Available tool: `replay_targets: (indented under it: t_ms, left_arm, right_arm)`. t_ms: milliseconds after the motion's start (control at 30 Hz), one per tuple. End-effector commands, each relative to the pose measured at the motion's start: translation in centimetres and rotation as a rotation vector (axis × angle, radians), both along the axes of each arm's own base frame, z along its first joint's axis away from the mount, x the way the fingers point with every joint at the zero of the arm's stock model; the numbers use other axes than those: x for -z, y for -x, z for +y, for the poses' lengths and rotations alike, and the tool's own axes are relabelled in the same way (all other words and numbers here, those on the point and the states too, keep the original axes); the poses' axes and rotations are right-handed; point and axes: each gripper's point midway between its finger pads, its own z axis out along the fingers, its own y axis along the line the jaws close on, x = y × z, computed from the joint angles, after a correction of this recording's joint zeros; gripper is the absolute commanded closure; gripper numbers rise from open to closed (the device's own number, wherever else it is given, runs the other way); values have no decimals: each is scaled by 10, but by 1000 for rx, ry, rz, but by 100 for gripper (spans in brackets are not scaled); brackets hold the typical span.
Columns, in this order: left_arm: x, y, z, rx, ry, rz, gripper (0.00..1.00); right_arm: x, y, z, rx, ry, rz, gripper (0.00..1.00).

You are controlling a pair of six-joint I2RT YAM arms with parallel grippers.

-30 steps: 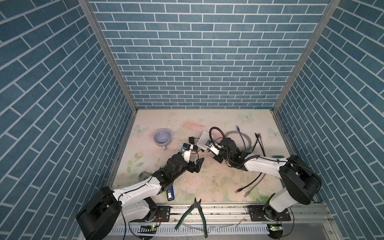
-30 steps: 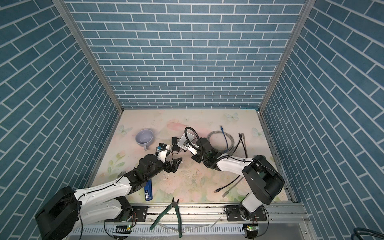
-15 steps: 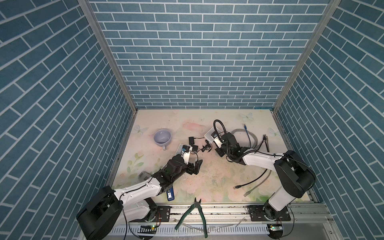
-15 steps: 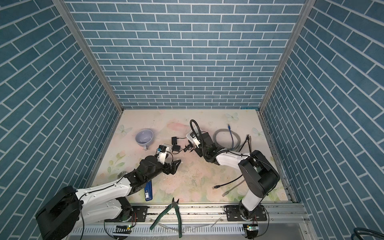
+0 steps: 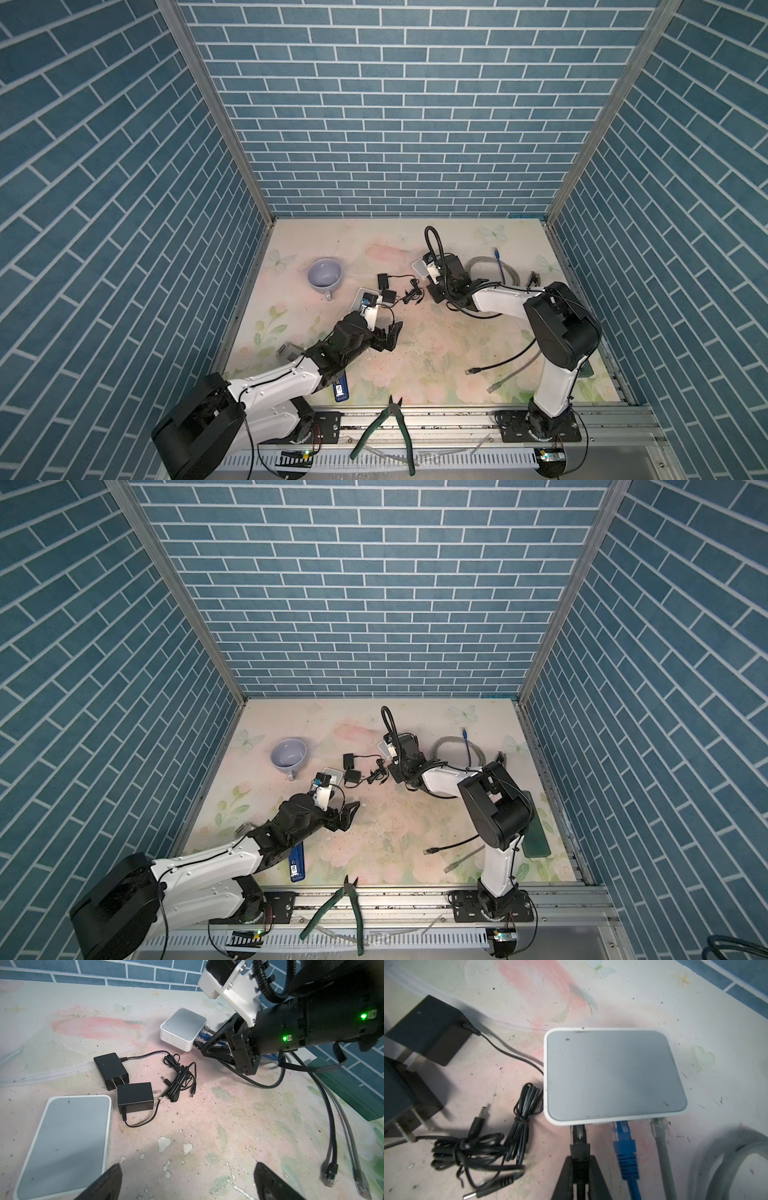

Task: Insert the plug into the switch port
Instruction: 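Open the right gripper and draw it back from the seated black plug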

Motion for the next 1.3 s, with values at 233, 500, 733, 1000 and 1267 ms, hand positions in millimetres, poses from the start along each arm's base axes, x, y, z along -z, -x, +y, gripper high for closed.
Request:
replay_targets:
  t_ms: [233,500,733,1000,1267]
  left_arm:
    - [4,1,17,-46,-46,-13,0]
    - [5,0,21,-63,-62,-15,0]
    - [6,1,21,-59,-69,-15,1]
    - [10,2,23,-59,-86,-12,0]
    - [10,0,22,-54,-99,-19,0]
  right_arm:
    - [12,-8,7,40,-42,65,82]
    - [-2,-3,8,25,-72,45,63]
    - [-24,11,4,-11,-103,27,59]
    - [-17,46,10,-125,-142,131,63]
    - [5,52,7,-108,-137,183,65]
